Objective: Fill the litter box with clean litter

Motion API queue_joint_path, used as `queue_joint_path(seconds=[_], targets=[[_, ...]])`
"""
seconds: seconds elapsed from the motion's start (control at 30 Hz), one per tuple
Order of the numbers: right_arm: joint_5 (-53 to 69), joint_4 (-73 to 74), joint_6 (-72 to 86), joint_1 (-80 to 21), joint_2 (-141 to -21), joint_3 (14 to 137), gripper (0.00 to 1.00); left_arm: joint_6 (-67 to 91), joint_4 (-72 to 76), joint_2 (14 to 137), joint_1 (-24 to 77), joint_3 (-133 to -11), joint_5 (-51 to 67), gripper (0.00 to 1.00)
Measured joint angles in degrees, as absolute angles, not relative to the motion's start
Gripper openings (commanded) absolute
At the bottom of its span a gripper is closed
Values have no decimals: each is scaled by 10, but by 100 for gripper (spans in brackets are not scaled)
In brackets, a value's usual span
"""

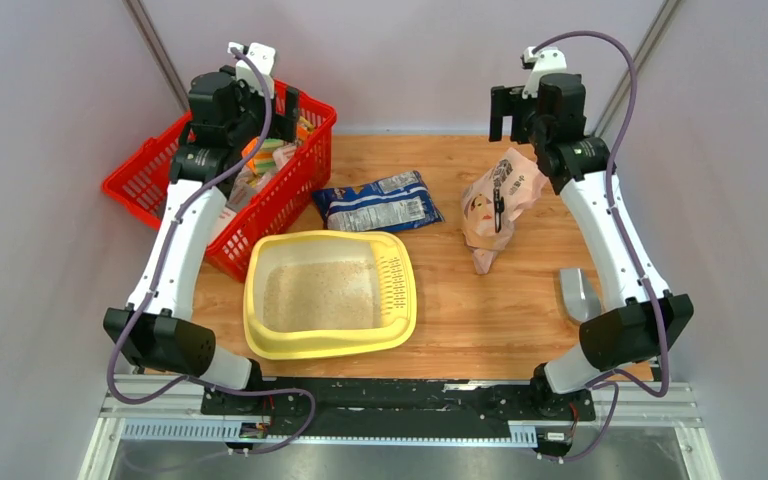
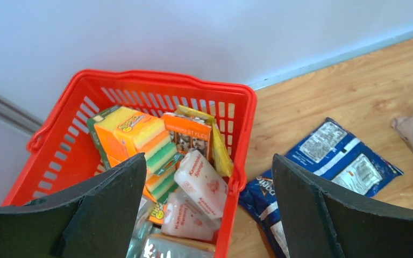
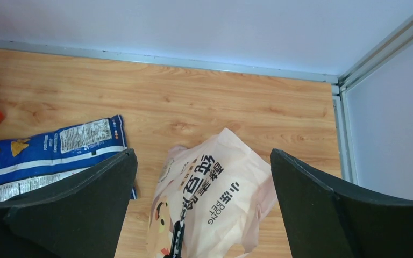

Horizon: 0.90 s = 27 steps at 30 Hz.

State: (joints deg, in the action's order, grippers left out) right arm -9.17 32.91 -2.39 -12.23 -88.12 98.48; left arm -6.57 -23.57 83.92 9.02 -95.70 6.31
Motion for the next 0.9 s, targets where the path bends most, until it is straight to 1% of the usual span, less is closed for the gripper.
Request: queue_joint_path(seconds=[0.1,0.23,0.33,0.4,0.5,0.6,0.67,0.8,0.9], targets=[[-96,324,-32,-122,-881,990,100,-75,-238,836,90,-961,89,92],[-86,340,-96,-122,-880,989,100,-111,-263,822,100,-946,155,92],[-66,370,-142,-122,-879,989,100,-175,-296,788,136,-898,197,91],[-55,396,-157,-118,-879,989,100,-231,-318,752,177,-841,213,90],[-42,427,-166,-110,-877,989,99,-308,-349,704,238,-756,222,90],[-36,459,-165,-86,-879,993,94,-368,-374,672,281,-685,219,90],[-29,493,-161,-62,-892,1016,93,-393,-389,664,296,-653,213,90],[-2,521,-145,-23,-937,1067,92,-401,-400,669,304,-643,207,88],[16,537,-125,-15,-978,1101,93,-396,-400,672,304,-644,207,88]])
